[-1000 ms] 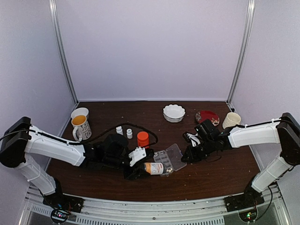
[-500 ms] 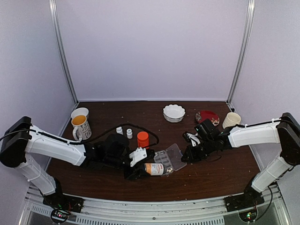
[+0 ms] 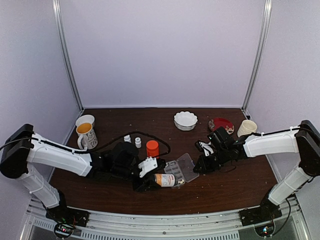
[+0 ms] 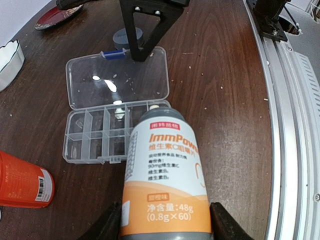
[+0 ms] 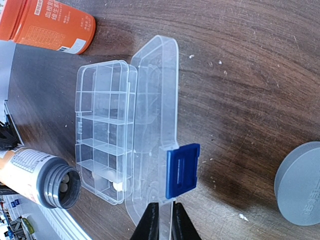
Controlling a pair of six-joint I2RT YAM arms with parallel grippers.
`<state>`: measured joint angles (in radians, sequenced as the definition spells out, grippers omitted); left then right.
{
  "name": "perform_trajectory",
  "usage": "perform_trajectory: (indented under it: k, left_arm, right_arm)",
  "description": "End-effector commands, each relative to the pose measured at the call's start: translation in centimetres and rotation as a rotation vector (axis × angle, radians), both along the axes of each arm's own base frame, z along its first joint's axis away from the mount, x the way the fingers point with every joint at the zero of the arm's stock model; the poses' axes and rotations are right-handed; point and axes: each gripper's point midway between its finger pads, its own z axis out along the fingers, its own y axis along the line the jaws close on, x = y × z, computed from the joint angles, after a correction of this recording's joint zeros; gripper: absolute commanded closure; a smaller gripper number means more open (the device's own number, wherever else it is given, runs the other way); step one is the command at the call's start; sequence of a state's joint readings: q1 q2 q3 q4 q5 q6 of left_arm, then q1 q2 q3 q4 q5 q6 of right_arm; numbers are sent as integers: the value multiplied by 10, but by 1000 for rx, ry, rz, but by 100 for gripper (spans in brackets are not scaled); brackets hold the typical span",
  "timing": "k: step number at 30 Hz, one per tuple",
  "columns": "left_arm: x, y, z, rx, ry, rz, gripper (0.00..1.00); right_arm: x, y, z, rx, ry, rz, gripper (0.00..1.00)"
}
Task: Sort the pills into containers
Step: Pour the pill into the compartment of the pill container.
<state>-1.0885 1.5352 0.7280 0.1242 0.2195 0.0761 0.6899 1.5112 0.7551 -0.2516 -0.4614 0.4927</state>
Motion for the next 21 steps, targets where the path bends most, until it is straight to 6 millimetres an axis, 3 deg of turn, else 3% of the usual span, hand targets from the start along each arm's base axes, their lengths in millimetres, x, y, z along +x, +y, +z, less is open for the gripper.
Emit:
perform_trajectory:
  k: [1, 2, 6, 10, 14, 17, 21]
  left_arm:
    - [2, -9, 31, -58, -29, -4, 100]
    - [2, -9, 35, -80, -43, -5, 100]
    - [2, -2, 6, -21, -41, -4, 100]
    - [-2, -7, 13, -42, -10, -13, 100]
    - [-1, -7, 3, -9, 2, -9, 100]
    - [-1, -12, 20, -48, -19, -11, 100]
    - [0, -7, 2, 22, -10, -6, 100]
  right_arm:
    - [5, 1, 1, -20, -26, 4, 91]
    - [5, 1, 1, -21, -24, 5, 91]
    - [5, 1, 2, -19, -29, 6, 91]
    - [4, 1, 1, -19, -26, 8, 91]
    - [4, 1, 1, -22, -27, 7, 91]
    - [4, 0, -1, -24, -23, 8, 91]
    - [4, 1, 0, -17, -25, 7, 91]
